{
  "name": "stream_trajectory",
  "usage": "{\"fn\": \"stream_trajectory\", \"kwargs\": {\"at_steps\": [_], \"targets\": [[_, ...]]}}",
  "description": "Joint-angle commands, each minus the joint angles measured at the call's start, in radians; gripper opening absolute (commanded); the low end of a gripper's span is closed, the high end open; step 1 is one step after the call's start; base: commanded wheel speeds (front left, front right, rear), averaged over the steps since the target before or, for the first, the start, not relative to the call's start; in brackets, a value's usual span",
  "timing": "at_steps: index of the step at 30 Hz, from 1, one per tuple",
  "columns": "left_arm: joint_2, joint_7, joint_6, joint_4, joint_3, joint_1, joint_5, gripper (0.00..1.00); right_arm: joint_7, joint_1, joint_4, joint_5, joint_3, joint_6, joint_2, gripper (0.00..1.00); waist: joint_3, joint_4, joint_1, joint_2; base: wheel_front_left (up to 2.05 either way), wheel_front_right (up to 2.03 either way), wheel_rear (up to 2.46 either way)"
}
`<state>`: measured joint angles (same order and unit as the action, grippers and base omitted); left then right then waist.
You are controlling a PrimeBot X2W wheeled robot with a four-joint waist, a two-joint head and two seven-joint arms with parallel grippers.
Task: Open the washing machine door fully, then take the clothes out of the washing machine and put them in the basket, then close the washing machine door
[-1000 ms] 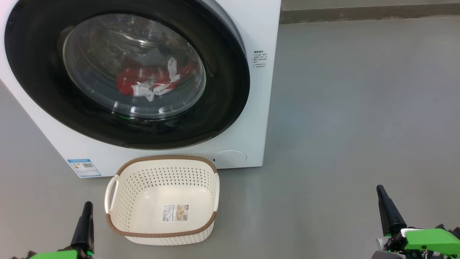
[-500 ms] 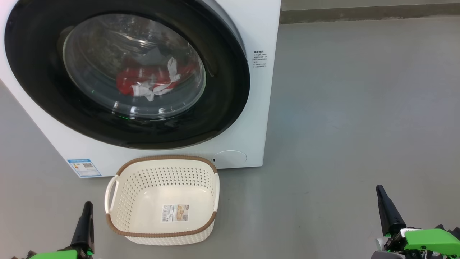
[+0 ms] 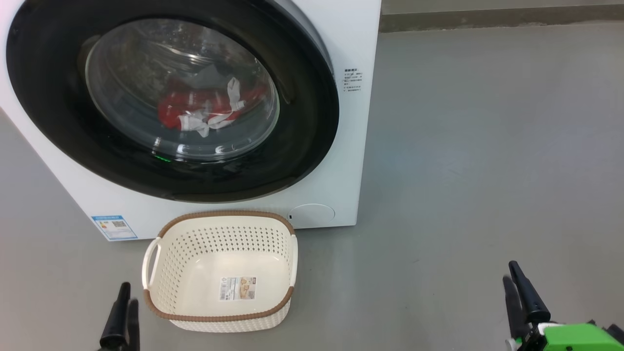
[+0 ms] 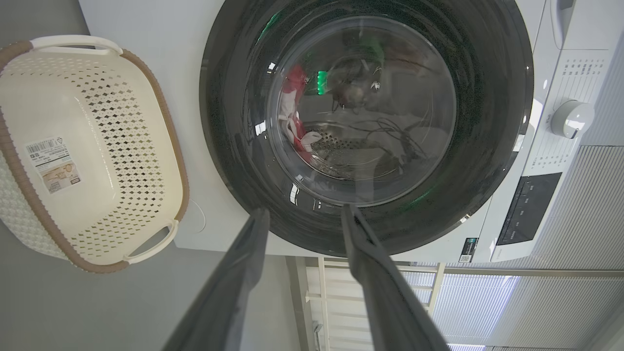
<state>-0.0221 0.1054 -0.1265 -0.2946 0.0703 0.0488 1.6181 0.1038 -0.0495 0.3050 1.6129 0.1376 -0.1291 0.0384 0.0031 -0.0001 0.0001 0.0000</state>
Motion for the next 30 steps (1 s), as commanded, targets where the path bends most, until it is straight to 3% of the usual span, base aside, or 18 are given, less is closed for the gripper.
{"fn": "stream_trajectory", "kwargs": {"at_steps": [1, 6, 16, 30], "targets": [[-0.006, -0.004, 0.000, 0.017, 0.003, 0.011, -0.003, 1.00, -0.004, -0.008, -0.018, -0.002, -0.002, 0.000, 0.005, 1.00, 0.000, 0.000, 0.0000, 0.0000, 0.00, 0.00, 0.00], [-0.010, -0.017, 0.000, 0.028, -0.004, 0.008, -0.015, 1.00, -0.018, -0.005, -0.025, -0.014, -0.012, 0.000, 0.005, 1.00, -0.001, 0.001, 0.0022, 0.0000, 0.00, 0.00, 0.00], [-0.026, -0.047, -0.001, 0.048, -0.021, 0.005, -0.075, 1.00, -0.046, 0.000, -0.034, -0.069, -0.034, 0.000, 0.019, 1.00, 0.003, 0.001, 0.0000, 0.0000, 0.00, 0.00, 0.00], [-0.030, -0.088, -0.001, 0.072, -0.030, -0.003, -0.290, 1.00, -0.087, 0.003, -0.047, -0.247, -0.056, 0.000, 0.034, 1.00, 0.012, 0.001, 0.0000, 0.0000, 0.00, 0.00, 0.00]]}}
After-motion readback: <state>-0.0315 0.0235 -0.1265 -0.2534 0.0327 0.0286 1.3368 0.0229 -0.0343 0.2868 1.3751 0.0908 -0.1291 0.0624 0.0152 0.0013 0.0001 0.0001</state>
